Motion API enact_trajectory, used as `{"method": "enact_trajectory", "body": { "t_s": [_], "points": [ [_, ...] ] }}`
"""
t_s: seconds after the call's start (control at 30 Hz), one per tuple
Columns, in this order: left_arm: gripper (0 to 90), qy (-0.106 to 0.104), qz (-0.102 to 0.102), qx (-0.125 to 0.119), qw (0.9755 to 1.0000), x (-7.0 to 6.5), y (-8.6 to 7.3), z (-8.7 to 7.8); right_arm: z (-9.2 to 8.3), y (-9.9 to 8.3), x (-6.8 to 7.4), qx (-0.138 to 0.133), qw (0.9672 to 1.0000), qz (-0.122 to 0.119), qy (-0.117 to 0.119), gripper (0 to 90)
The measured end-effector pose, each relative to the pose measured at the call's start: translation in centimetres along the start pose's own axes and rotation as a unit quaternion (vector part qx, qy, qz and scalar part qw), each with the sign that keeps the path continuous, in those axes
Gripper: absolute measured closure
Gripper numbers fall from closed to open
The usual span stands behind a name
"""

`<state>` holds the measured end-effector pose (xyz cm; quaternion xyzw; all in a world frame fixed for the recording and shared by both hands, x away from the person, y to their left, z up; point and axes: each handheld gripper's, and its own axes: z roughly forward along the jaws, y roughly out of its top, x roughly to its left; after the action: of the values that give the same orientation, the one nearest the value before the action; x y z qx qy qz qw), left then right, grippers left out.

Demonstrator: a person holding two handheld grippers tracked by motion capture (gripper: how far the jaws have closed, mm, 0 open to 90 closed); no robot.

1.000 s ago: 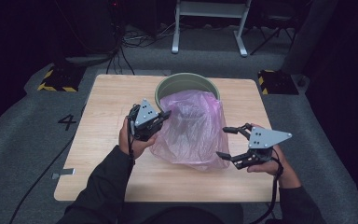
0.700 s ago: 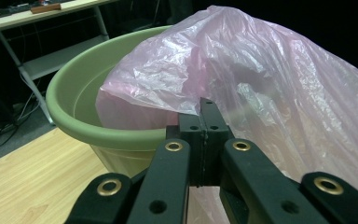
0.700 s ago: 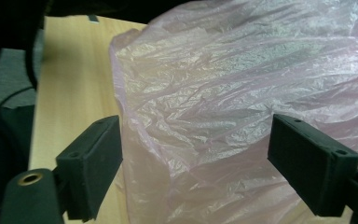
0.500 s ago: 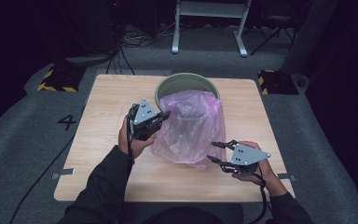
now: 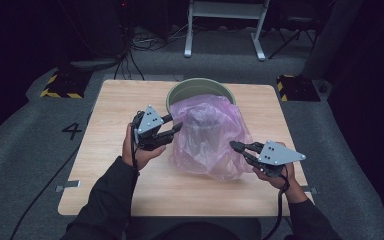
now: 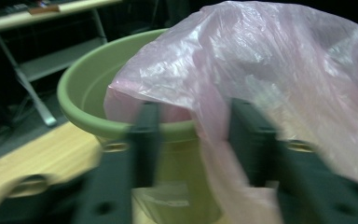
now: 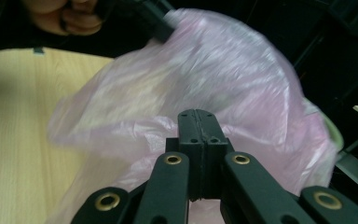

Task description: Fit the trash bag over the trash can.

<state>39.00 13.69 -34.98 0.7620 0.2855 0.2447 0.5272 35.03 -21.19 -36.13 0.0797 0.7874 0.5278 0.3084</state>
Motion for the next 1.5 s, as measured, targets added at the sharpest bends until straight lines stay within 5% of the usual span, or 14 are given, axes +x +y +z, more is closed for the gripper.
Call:
{"method": "enact_trajectory", "body": {
  "t_s": [0.07,0.17,0.27,0.37,0.43,0.57,0.6,0.8,0.97,1.23,1.4,1.5],
  "points": [
    [34.9,-0.016,0.0,-0.003,0.9999,-0.1,-0.1,-0.4,0.1,0.6,-0.5,0.002,1.0,0.002,-0.007,90.0],
    [25.5,-0.037,0.008,-0.008,0.9993,-0.6,-0.4,-1.3,0.5,1.4,-1.4,0.004,0.9998,0.01,-0.016,90.0],
    [20.7,-0.058,0.012,-0.002,0.9982,-1.2,-0.7,-1.8,0.8,1.7,-2.0,0.005,0.9996,0.017,-0.02,90.0],
    [16.8,-0.065,0.03,0.006,0.9974,-2.9,-1.3,-2.5,1.3,2.4,-2.6,0.008,0.9992,0.027,-0.028,90.0],
    [16.6,-0.095,0.035,0.013,0.9948,-4.8,-2.4,-2.4,1.7,2.9,-2.9,0.006,0.999,0.035,-0.027,90.0],
    [15.8,-0.093,0.053,0.028,0.9938,-6.5,-3.3,-1.9,2.1,3.4,-3.0,0.005,0.9989,0.037,-0.029,90.0],
    [16.0,-0.076,0.064,0.042,0.9941,-7.0,-3.6,-1.4,2.3,3.7,-3.1,0.01,0.9987,0.037,-0.032,90.0],
    [16.2,-0.045,0.06,0.062,0.9952,-6.7,-4.7,0.4,3.0,3.7,-3.8,0.012,0.9981,0.053,-0.027,90.0],
    [19.7,-0.034,0.06,0.09,0.9936,-6.2,-6.0,2.3,3.0,3.7,-4.4,0.005,0.9974,0.067,-0.026,90.0],
    [27.1,-0.038,0.08,0.061,0.9942,-7.1,-5.9,2.0,3.0,4.1,-4.8,0.002,0.9969,0.076,-0.023,90.0],
    [20.6,-0.077,0.083,0.035,0.993,-7.6,-5.1,0.3,3.4,3.9,-5.0,0.012,0.9964,0.08,-0.026,90.0],
    [17.6,-0.105,0.093,0.022,0.9899,-8.5,-4.3,-0.6,3.5,3.7,-5.3,0.014,0.9957,0.087,-0.029,90.0]
  ]
}}
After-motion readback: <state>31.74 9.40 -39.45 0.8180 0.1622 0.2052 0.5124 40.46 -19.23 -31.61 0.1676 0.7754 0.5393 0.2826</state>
